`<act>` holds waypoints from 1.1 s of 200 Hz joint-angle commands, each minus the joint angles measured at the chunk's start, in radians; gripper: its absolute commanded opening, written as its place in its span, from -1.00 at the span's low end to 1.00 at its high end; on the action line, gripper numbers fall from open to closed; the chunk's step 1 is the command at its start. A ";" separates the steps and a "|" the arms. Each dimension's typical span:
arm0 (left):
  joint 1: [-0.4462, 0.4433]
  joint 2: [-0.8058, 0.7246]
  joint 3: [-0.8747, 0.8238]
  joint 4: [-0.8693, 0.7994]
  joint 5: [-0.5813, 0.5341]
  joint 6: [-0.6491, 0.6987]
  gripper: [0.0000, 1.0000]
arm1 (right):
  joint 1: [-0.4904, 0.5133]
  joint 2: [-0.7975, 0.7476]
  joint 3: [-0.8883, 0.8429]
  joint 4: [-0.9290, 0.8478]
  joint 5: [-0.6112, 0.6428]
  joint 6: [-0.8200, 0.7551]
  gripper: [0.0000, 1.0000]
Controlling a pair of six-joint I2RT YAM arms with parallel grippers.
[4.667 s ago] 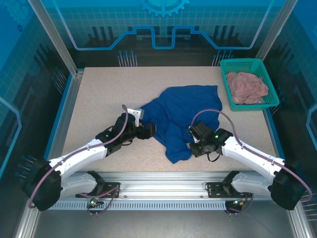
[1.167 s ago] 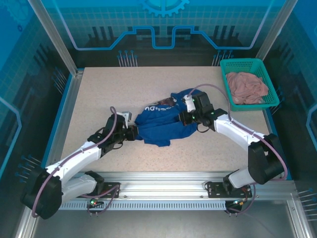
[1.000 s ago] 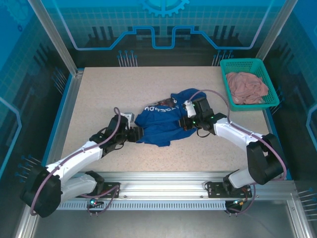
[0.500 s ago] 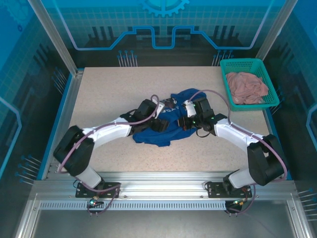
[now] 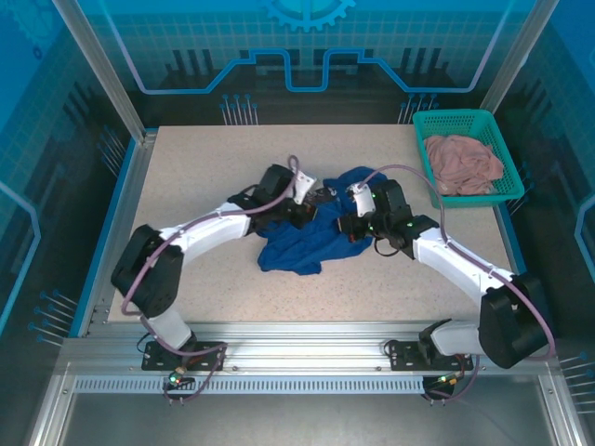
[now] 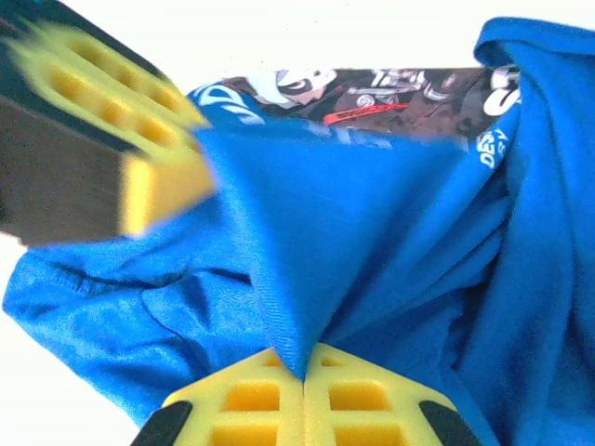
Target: Fold the inside-out t-shirt
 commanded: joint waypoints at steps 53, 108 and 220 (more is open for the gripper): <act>0.094 -0.225 -0.070 -0.012 0.342 -0.216 -1.00 | 0.039 -0.041 0.028 -0.038 0.148 -0.142 -0.80; 0.093 -0.225 -0.078 0.002 0.361 -0.227 -1.00 | 0.090 -0.019 -0.024 0.064 -0.006 -0.192 -0.11; 0.101 -0.260 -0.097 -0.071 0.020 -0.214 -1.00 | 0.039 0.050 0.078 0.059 -0.313 -0.143 -1.00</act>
